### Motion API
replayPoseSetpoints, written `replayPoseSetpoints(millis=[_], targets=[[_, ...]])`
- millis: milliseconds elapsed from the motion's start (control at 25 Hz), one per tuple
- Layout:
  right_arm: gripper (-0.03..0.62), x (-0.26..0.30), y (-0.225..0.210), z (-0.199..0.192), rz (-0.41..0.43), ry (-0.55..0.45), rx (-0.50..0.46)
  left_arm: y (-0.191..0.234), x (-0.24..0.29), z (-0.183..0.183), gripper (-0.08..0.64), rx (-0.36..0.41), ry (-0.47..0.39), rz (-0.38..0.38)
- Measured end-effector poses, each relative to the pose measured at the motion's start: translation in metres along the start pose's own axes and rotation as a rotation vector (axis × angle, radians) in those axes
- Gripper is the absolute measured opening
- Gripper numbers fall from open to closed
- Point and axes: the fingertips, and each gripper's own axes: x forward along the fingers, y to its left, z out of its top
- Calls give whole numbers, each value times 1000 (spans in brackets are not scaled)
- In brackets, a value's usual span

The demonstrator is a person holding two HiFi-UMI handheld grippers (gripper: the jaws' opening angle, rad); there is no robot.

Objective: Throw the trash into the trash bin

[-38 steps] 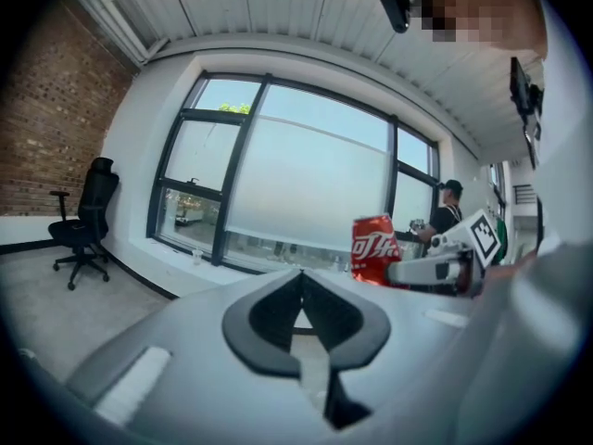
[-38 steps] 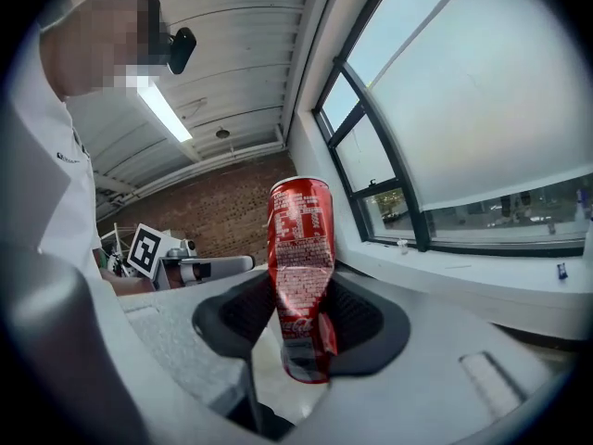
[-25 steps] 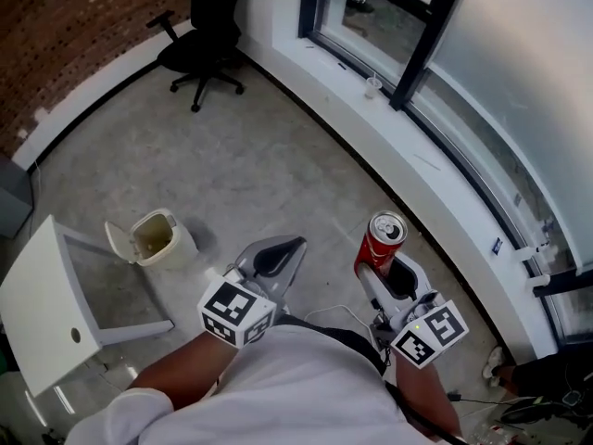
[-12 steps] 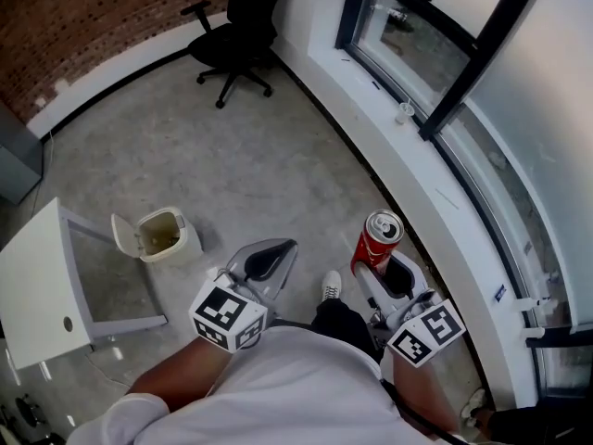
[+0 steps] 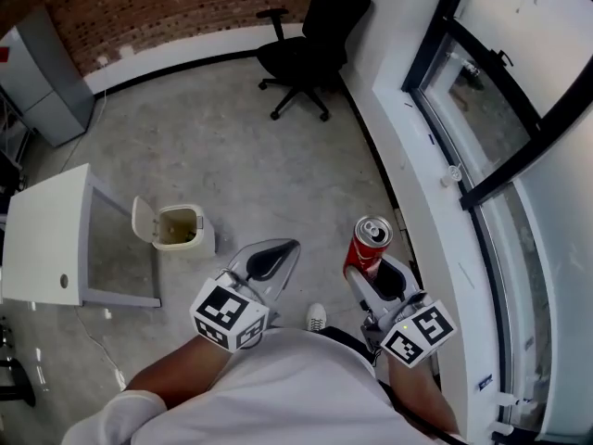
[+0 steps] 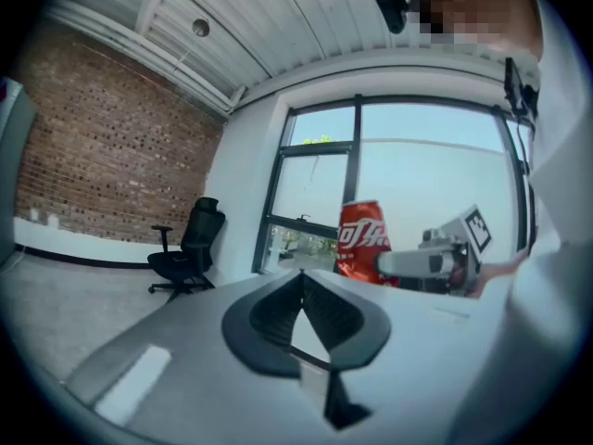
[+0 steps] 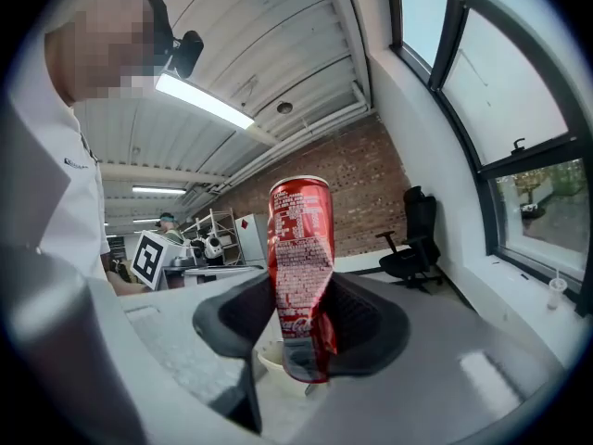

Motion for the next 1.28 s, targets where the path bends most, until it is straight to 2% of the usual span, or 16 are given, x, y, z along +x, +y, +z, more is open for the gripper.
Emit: replayPoseSetpoints(millis=[200,520,760,1040,1280], targets=[[169,12,-36,8,76,19,9,8,30,9,8,-14,-16,86],[169,18,-95,14,129,38,35,15,75,7,8,-51,-12,178],[169,25,-108,13,172,41,53,12,93,4,8,-31,17,195],[167,49,-126,11,205,71,66,36,104,1,8,-63,26,245],[167,90,-136,18,236,86,58,74,113,10,8,-75,12,280]])
